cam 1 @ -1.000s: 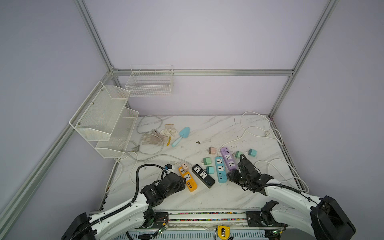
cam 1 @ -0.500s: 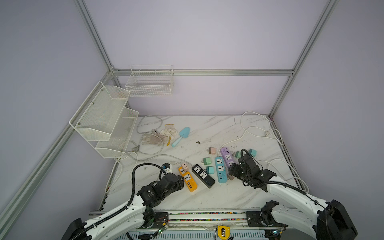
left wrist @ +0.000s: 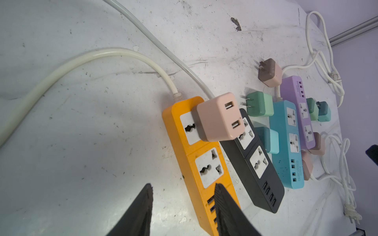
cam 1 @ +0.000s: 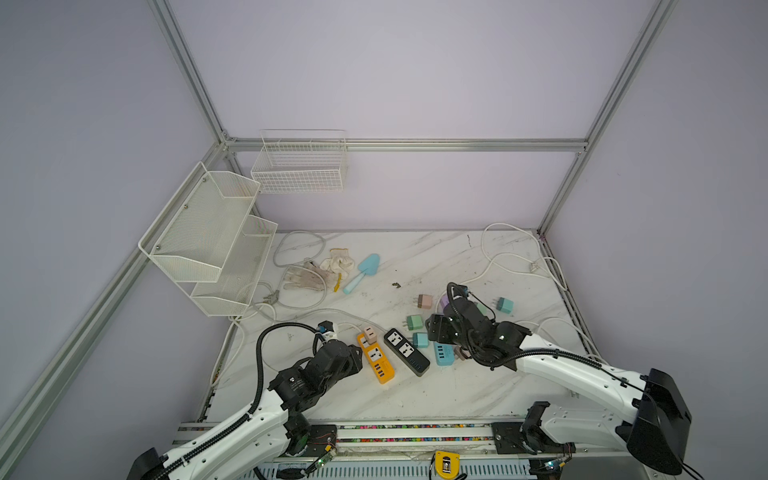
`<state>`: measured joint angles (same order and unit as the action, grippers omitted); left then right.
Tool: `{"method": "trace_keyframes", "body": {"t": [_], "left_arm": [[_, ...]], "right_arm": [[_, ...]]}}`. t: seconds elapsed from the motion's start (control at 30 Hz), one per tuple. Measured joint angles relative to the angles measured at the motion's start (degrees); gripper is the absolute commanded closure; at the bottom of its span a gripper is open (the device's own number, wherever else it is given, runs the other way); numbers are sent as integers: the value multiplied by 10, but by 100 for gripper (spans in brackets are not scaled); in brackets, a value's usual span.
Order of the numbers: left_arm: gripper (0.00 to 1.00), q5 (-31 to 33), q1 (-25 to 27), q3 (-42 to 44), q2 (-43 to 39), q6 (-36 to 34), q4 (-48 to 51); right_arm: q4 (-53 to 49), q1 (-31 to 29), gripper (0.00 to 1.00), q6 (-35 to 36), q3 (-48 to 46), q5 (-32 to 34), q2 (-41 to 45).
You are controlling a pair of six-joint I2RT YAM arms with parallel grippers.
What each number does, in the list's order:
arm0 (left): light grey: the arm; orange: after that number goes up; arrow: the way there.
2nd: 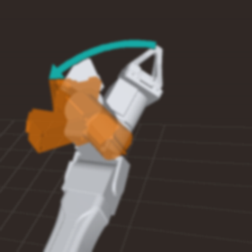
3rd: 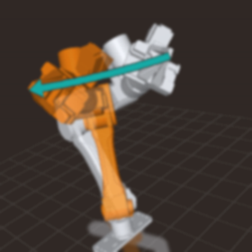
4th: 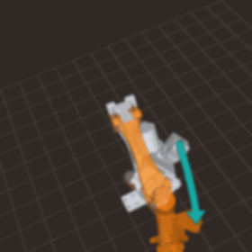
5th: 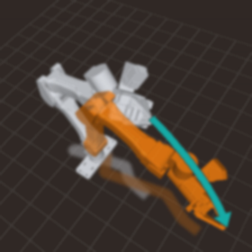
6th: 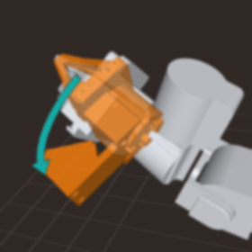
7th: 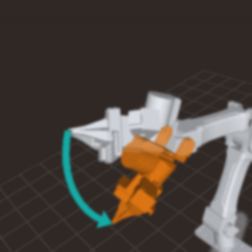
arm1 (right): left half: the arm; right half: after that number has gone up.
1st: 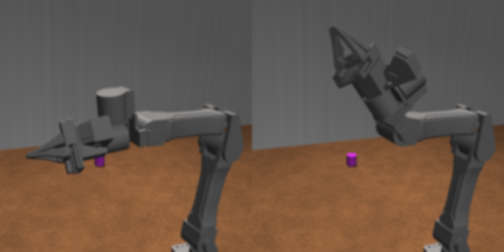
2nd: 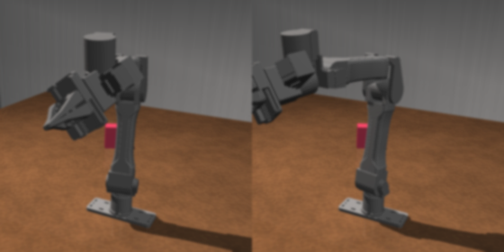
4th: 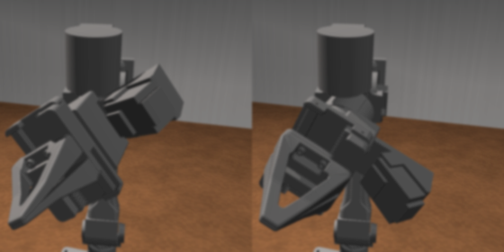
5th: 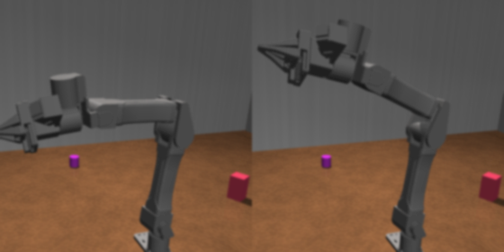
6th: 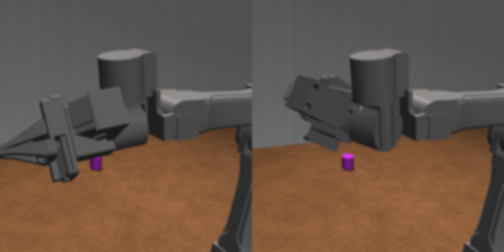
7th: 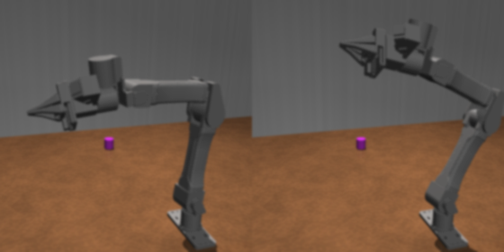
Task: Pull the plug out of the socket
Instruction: 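Move the right gripper back over the remaining pink plug in the orange strip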
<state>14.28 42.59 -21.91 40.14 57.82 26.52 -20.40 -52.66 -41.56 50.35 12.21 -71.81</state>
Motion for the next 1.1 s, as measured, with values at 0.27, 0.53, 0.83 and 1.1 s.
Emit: {"method": "trace_keyframes", "body": {"t": [0.27, 0.53, 0.83, 1.1], "left_arm": [[50, -9, -25, 0, 10, -6, -2], [52, -36, -54, 0, 42, -15, -42], [55, -84, -89, 9, 66, -14, -117], [57, -113, -116, 36, 101, -9, -162]], "right_arm": [[23, -105, 19, 35, 98, 39, -132], [40, -155, 19, 66, 159, 49, -224], [47, -165, 23, 81, 195, 48, -294], [41, -165, 29, 84, 231, 47, -346]]}}
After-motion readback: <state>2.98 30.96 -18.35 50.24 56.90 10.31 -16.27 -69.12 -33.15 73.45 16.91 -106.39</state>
